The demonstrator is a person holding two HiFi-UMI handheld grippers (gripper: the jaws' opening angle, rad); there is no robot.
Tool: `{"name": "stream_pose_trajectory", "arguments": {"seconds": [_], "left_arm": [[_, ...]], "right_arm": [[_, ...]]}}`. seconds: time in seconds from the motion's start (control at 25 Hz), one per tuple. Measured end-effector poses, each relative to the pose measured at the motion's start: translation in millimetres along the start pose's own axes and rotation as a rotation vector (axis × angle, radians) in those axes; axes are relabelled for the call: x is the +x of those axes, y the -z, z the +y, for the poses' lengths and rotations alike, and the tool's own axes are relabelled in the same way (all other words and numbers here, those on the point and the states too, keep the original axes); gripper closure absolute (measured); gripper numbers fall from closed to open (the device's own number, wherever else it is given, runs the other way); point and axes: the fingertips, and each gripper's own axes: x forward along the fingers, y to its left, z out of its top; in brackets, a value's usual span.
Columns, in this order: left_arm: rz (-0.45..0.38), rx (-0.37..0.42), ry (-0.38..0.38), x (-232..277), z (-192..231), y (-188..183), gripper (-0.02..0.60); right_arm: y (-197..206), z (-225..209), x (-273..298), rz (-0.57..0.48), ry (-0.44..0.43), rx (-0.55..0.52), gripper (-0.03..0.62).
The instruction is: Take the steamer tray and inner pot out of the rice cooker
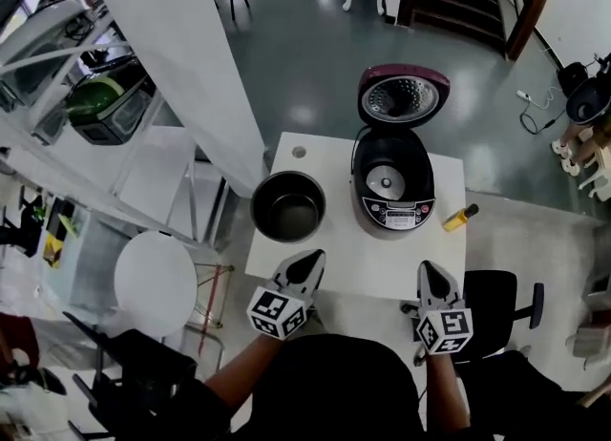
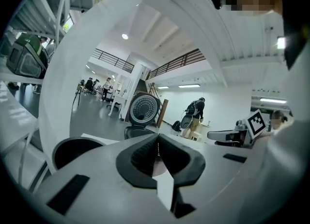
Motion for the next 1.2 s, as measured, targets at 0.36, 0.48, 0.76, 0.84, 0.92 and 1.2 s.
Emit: {"name": "stream_pose_trajectory", "arguments": {"seconds": [0.36, 0.48, 0.76, 0.84, 0.92, 1.2], "left_arm": [[-0.038, 0.051, -0.087, -39.8, -98.8, 24.0, 0.575], [-0.044, 0.064, -0.15, -53.6, -109.2, 38.0, 0.575], [-0.052, 0.102, -0.205, -74.1, -116.8, 51.4, 0.575], [-0.064, 0.1, -0.206, -79.1, -117.6, 45.8, 0.575], [-0.079, 0.105, -0.207, -83.9, -116.4, 38.6, 0.575], [-0.087, 0.087, -0.21, -92.2, -121.5, 45.8, 0.575]], "right_arm": [[23.9, -32.7, -103.6, -0.063, -0.046, 0.032, 0.594], [29.9, -44.5, -126.2, -0.076, -0.026, 0.03, 0.594], [34.6, -44.2, -155.0, -0.102, 0.024, 0.053, 0.594], [33.1, -39.5, -159.1, -0.106, 0.03, 0.032, 0.594], [30.9, -33.5, -162.1, -0.112, 0.033, 0.015, 0.594], [38.1, -24.0, -168.0, -0.091, 0.029, -0.032, 0.594]]}}
